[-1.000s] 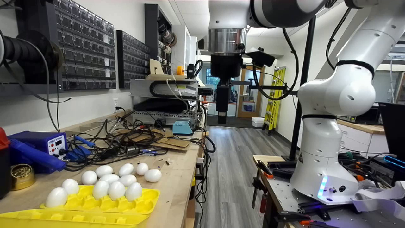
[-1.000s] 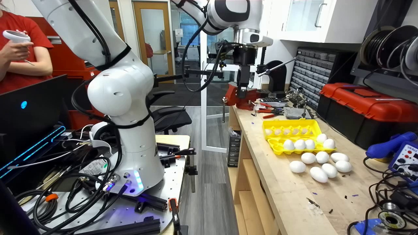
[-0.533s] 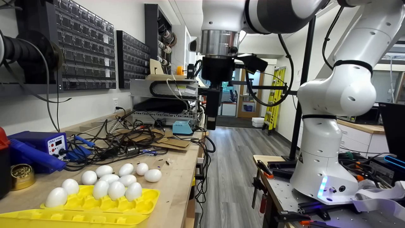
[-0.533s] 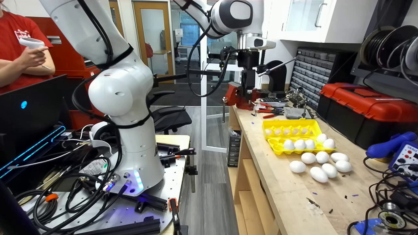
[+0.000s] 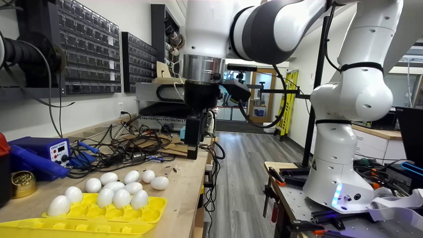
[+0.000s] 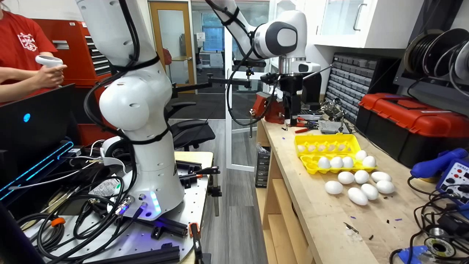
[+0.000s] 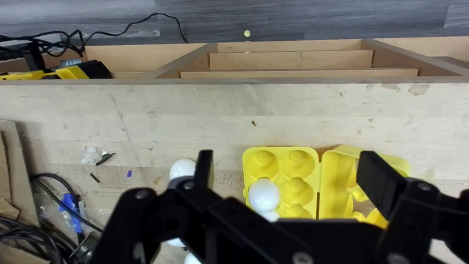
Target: Take one egg out of the tray and put it on the counter
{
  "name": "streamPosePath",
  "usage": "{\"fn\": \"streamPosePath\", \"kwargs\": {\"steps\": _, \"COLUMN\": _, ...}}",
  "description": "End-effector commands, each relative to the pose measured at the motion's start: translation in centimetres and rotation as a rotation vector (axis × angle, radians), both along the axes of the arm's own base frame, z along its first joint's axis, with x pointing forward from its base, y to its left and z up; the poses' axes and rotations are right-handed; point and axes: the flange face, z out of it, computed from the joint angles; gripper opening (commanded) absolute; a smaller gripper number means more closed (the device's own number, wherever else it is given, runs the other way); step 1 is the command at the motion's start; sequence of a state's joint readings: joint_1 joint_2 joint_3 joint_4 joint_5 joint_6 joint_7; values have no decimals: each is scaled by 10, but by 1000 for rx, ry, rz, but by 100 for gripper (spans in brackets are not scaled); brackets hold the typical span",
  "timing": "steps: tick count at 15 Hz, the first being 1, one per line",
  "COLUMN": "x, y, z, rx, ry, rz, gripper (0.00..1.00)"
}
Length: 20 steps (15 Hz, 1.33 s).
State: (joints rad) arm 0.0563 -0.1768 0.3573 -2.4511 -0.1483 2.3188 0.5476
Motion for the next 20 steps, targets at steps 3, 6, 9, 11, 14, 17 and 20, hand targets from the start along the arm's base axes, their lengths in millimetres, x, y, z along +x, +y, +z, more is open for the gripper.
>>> {"fn": "streamPosePath", "kwargs": {"steps": 3, "x": 39, "y": 7, "z": -26, "rx": -4, "ry": -13, "rz": -21, "gripper": 100}}
{"fn": "streamPosePath", "kwargs": {"steps": 6, "x": 31, "y": 2, "z": -29, "rx": -3, "ry": 18, "rz": -7, "gripper": 100}}
{"fn": "streamPosePath", "kwargs": {"steps": 9, "x": 31, "y": 3, "z": -29, "rx": -3, "ry": 18, "rz": -4, "gripper": 100}}
{"fn": "streamPosePath", "kwargs": {"steps": 11, "x": 30, "y": 3, "z": -29, "rx": -3, "ry": 18, "rz": -3, "gripper": 100}}
{"fn": "streamPosePath", "kwargs": {"steps": 14, "x": 34, "y": 4, "z": -35, "rx": -12, "ry": 24, "rz": -20, "gripper": 100}}
{"fn": "streamPosePath", "kwargs": {"steps": 17, "x": 43, "y": 2, "z": -43, "rx": -34, "ry": 4, "rz": -57, "gripper": 100}}
{"fn": "streamPosePath", "kwargs": {"steps": 20, "x": 57, "y": 1, "z": -51, "rx": -49, "ry": -11, "rz": -83, "gripper": 100}}
